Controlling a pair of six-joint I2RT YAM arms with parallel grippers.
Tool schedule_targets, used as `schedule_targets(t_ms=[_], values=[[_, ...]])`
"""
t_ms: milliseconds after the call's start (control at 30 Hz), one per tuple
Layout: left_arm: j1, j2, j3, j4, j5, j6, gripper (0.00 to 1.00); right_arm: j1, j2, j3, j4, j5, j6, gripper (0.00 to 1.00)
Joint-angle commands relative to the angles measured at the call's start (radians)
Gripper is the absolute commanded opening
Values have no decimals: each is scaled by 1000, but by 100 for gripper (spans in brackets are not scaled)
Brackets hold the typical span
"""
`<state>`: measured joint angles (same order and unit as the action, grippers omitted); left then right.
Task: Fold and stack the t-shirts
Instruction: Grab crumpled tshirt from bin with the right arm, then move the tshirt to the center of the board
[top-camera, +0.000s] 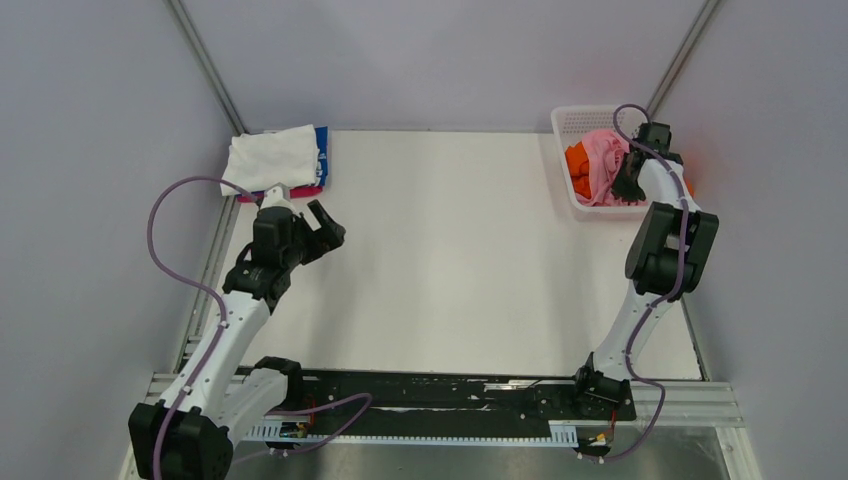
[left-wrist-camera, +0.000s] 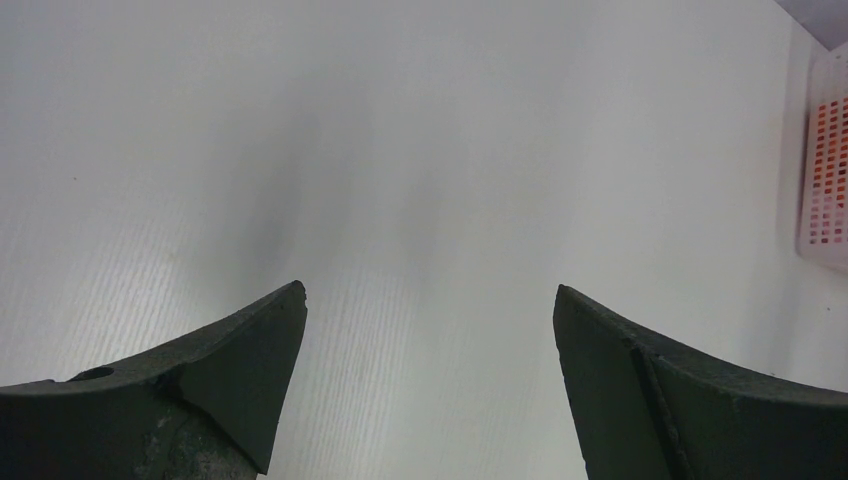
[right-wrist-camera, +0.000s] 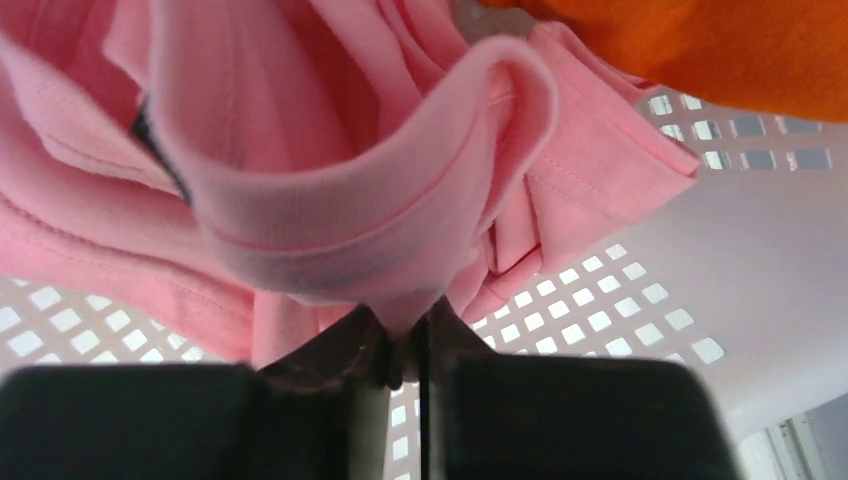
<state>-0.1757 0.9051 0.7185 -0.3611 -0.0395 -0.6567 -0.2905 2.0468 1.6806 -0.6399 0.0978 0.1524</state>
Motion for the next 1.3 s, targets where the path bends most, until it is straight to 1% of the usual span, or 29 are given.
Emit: schedule_targets(t_ms=[0, 33, 167, 300, 367, 433, 533, 600, 767, 867, 1000, 1100, 1133, 1233, 1267], values=[[-2, 1, 10, 32, -16, 1, 100, 1, -45, 20, 58, 23, 15, 4], [-2, -3, 9, 31, -16, 1, 100, 2, -73, 9, 64, 21, 17, 0], [-2, -21, 6, 29, -25, 7, 100, 4, -215, -19, 72, 24, 25, 0], [-2, -26, 9, 31, -23, 8, 100, 3, -378, 7, 102, 11, 18, 0], [-2, -27, 12, 32, -23, 10, 100, 3, -456, 25, 150, -14, 2, 0], [-2, -32, 15, 30, -24, 12, 100, 2, -527, 34, 236, -49, -14, 0], [-2, -45, 18, 32, -26, 12, 100, 4, -598, 94, 335, -153, -15, 0], [-2, -55, 20, 33, -28, 13, 100, 3, -613, 173, 362, -222, 4, 0], [-2, -73, 29, 33, -38, 21, 100, 2, -604, 352, 447, -474, 107, 0], [-2, -82, 31, 31, -40, 21, 100, 3, -580, 456, 491, -639, 226, 0], [-2, -91, 36, 24, -40, 24, 100, 30, -548, 540, 618, -821, 405, 0], [-2, -98, 35, 20, -41, 21, 100, 94, -521, 587, 684, -907, 508, 0], [-2, -102, 35, 20, -40, 20, 100, 139, -513, 592, 691, -930, 521, 0], [-2, -117, 37, 7, -44, 17, 100, 277, -507, 570, 681, -957, 495, 0], [-2, -122, 41, 1, -49, 16, 100, 347, -509, 556, 677, -956, 472, 0]])
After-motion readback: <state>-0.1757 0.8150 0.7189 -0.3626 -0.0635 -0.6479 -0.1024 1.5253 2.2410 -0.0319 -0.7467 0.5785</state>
